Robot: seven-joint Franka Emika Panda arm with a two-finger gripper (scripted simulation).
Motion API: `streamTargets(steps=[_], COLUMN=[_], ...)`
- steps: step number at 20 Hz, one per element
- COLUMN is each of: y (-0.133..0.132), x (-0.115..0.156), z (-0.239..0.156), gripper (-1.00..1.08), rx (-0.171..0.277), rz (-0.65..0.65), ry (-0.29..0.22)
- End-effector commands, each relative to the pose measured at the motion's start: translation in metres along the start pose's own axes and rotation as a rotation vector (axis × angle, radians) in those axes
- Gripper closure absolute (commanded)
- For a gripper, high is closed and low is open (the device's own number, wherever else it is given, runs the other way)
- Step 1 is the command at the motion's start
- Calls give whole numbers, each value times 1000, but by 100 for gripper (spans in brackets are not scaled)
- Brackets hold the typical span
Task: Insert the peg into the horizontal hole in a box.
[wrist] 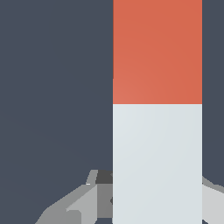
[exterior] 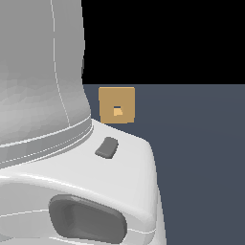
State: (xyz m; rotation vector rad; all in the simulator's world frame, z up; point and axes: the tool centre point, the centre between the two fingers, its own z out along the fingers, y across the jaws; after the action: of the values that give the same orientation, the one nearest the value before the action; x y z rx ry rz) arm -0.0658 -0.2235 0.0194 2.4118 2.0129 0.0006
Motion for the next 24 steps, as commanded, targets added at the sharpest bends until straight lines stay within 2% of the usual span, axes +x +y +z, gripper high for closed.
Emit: streamTargets(steps=[1, 7, 12, 18, 24], y=[0, 1, 4, 6, 5], x=[0, 11, 45, 115, 214], z=[0, -1, -5, -14, -26], gripper=[108, 108, 108, 108, 108], rx=[0, 0, 0, 0, 0], rz=[0, -8, -33, -85, -158], ry=[0, 0, 0, 0, -1])
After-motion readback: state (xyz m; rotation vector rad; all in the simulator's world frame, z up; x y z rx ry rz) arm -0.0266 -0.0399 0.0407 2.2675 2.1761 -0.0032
